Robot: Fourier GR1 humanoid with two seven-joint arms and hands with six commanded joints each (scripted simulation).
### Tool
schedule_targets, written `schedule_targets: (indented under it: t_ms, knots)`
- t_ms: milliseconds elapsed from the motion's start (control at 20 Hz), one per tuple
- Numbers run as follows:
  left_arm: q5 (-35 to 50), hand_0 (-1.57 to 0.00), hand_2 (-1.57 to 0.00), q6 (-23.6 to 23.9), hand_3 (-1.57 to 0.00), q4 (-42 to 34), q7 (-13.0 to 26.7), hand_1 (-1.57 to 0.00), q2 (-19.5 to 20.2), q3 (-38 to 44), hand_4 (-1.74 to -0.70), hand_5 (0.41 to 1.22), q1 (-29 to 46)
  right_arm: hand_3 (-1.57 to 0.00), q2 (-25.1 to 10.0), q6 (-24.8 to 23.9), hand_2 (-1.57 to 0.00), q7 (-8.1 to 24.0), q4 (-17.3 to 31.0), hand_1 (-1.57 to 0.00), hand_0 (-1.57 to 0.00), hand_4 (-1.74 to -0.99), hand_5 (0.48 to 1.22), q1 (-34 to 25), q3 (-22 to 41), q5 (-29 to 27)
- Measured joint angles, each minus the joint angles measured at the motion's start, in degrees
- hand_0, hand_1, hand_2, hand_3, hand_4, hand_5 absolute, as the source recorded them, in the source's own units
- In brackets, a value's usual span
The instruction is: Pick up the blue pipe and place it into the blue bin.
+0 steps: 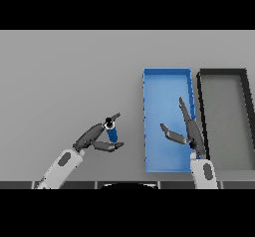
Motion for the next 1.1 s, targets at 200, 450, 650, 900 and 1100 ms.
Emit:
schedule_targets:
  t_ms: [200, 450, 650, 900, 1100]
  knots:
    - [3.64, 0.0, -0.27, -1.82, -0.2, 2.42, -1.16, -0.12, -3.71, 0.65, -1.22, 0.635, -0.96, 0.0, -1.19, 0.35, 0.0, -1.03, 0.08, 0.0, 0.0, -1.188, 0.556, 0.12, -0.8, -0.31]
    - [6.45, -0.83, -1.06, -2.08, -1.02, 2.39, -2.11, -0.98, -6.79, 1.13, -1.5, 0.997, -0.38, 0.0, -0.78, 0.76, 0.0, -0.39, -0.68, 0.0, 0.0, -1.184, 0.562, 0.85, -0.35, -0.63]
    - [5.75, -1.27, -1.36, -2.07, -1.32, 0.62, -2.69, -1.33, -6.56, -0.23, -1.59, 1.129, 0.51, 0.0, -0.99, 0.64, 0.0, 0.03, 0.27, 0.0, 0.0, -1.176, 0.56, 0.61, -0.23, 0.1]
    - [2.54, -1.47, -1.5, 0.2, -1.49, 0.7, -5.41, -1.49, -7.21, -1.41, -1.5, 1.191, 0.47, 0.0, -0.86, 0.42, 0.0, -0.17, 0.36, 0.0, 0.0, -1.166, 0.556, -0.19, -0.01, 0.51]
    - [3.2, -1.53, -1.54, 0.55, -1.54, -3.13, -8.17, -1.54, -9.25, -0.69, -1.48, 1.209, 0.05, 0.0, -1.19, 0.48, 0.0, 0.54, 0.27, 0.0, 0.0, -1.151, 0.55, -0.46, -0.47, 0.15]
